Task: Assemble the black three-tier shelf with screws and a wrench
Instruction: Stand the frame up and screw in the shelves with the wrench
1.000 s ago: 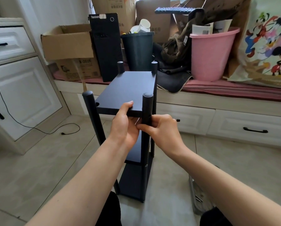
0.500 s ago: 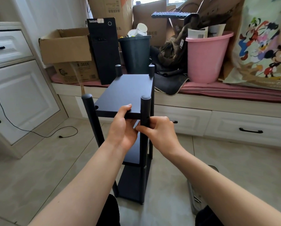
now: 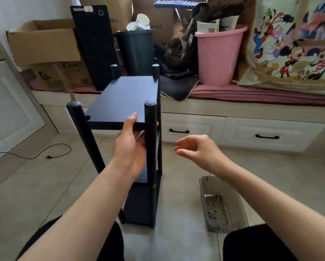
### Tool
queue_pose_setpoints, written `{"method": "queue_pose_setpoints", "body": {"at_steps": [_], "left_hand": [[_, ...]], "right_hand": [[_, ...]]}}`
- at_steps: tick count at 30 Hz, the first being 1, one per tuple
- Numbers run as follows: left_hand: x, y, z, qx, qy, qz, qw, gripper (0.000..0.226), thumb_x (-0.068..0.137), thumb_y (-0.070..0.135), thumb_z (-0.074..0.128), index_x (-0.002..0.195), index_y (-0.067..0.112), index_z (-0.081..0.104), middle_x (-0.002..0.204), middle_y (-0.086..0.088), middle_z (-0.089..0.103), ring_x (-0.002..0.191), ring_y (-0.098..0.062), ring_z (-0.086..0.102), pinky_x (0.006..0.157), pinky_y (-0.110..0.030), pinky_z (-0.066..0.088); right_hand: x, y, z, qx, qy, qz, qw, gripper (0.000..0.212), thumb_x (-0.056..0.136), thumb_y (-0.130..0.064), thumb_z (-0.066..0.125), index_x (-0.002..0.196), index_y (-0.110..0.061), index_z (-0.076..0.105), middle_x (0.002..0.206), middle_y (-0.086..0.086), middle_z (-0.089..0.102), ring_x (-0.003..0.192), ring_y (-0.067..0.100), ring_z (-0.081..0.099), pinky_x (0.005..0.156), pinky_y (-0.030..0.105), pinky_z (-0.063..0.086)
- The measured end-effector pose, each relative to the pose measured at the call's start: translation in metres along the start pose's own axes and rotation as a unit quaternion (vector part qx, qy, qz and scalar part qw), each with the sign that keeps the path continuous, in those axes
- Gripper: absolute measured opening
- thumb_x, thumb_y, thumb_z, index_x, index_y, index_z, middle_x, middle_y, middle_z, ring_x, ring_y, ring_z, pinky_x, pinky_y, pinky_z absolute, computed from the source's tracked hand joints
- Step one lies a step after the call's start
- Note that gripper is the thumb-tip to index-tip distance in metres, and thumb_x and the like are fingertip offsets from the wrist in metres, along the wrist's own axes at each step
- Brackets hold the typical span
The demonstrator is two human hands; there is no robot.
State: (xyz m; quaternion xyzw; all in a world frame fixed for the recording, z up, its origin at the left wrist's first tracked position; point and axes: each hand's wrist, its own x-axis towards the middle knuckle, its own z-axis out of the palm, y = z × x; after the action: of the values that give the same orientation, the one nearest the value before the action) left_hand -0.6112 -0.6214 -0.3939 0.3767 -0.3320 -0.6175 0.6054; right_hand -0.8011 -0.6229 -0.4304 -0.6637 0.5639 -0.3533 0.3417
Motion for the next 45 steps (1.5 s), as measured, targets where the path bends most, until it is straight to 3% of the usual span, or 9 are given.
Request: {"method": "queue_pose_setpoints", "body": {"at_steps": [2,7,11,15,18,21,25,34,45], "left_hand": [[-0.001,-0.003,0.005,-0.011,-0.004,-0.003,1.000,0.049,0.102,0.036,0.051,0.062,0.024,0.077,0.091,-0.005,0.076,0.096,-0.021,0.073,0.071,-0.025,0.057],[0.004,-0.017,0.017,-0.042,-0.029,-0.015,0.999,0.019,0.101,0.025,0.054,0.105,0.006,0.055,0.127,-0.025,0.062,0.126,-0.038,0.058,0.099,-0.037,0.052],[0.004,-0.024,0.025,-0.046,-0.056,-0.015,0.997,0.013,0.101,0.022,0.054,0.095,0.011,0.054,0.122,-0.021,0.058,0.126,-0.038,0.059,0.107,-0.041,0.048],[0.005,-0.027,0.024,-0.042,-0.074,-0.001,0.996,0.021,0.102,0.022,0.054,0.082,0.015,0.054,0.115,-0.017,0.054,0.123,-0.036,0.062,0.106,-0.042,0.048],[0.005,-0.027,0.021,-0.029,-0.086,0.002,0.996,0.023,0.101,0.024,0.055,0.079,0.017,0.057,0.110,-0.014,0.062,0.122,-0.036,0.063,0.102,-0.040,0.053],[0.005,-0.027,0.020,-0.029,-0.089,0.007,0.996,0.031,0.100,0.024,0.056,0.071,0.020,0.063,0.103,-0.011,0.067,0.119,-0.035,0.065,0.093,-0.035,0.057],[0.004,-0.027,0.019,-0.023,-0.087,0.008,0.996,0.023,0.101,0.025,0.055,0.079,0.019,0.058,0.108,-0.011,0.066,0.118,-0.033,0.067,0.096,-0.036,0.056],[0.001,-0.025,0.020,-0.029,-0.079,0.004,0.996,0.023,0.101,0.024,0.054,0.079,0.019,0.057,0.109,-0.013,0.065,0.120,-0.034,0.065,0.095,-0.034,0.056],[0.003,-0.024,0.018,-0.024,-0.095,0.002,0.995,0.017,0.101,0.024,0.054,0.085,0.018,0.054,0.103,-0.008,0.069,0.115,-0.029,0.068,0.091,-0.031,0.056]], "right_hand": [[-0.008,0.023,-0.012,-0.043,-0.012,0.038,0.998,0.025,0.087,-0.017,0.075,0.111,-0.012,0.072,0.100,-0.002,0.076,0.095,0.004,0.070,0.091,0.022,0.053],[-0.019,0.087,-0.031,-0.064,-0.056,0.183,0.979,0.025,0.086,-0.014,0.075,0.109,-0.004,0.073,0.105,0.010,0.074,0.098,0.020,0.070,0.094,0.037,0.055],[-0.017,0.139,-0.022,-0.040,-0.049,0.279,0.958,0.021,0.089,-0.009,0.070,0.107,0.002,0.072,0.104,0.021,0.072,0.088,0.025,0.066,0.083,0.036,0.054],[-0.022,0.195,0.005,-0.095,-0.047,0.343,0.933,0.015,0.092,-0.020,0.067,0.095,-0.006,0.074,0.088,0.011,0.069,0.076,0.021,0.059,0.072,0.031,0.049],[-0.034,0.231,0.039,-0.150,-0.080,0.379,0.909,0.024,0.094,-0.031,0.063,0.090,-0.008,0.066,0.098,0.012,0.066,0.097,0.028,0.064,0.074,0.027,0.044],[-0.039,0.253,0.070,-0.174,-0.107,0.394,0.896,0.032,0.097,-0.037,0.060,0.085,-0.008,0.055,0.117,0.017,0.066,0.117,0.032,0.059,0.075,0.028,0.039],[-0.042,0.268,0.094,-0.204,-0.105,0.398,0.888,0.040,0.100,-0.034,0.055,0.121,0.000,0.054,0.133,0.019,0.058,0.126,0.034,0.053,0.090,0.030,0.044],[-0.049,0.261,0.131,-0.205,-0.158,0.360,0.896,0.028,0.087,-0.030,0.066,0.094,-0.013,0.045,0.119,0.018,0.061,0.106,0.032,0.061,0.071,0.026,0.040],[-0.047,0.252,0.179,-0.144,-0.170,0.324,0.920,0.053,0.084,-0.045,0.074,0.116,-0.009,0.052,0.117,0.011,0.057,0.103,0.025,0.059,0.084,0.032,0.049]]}}
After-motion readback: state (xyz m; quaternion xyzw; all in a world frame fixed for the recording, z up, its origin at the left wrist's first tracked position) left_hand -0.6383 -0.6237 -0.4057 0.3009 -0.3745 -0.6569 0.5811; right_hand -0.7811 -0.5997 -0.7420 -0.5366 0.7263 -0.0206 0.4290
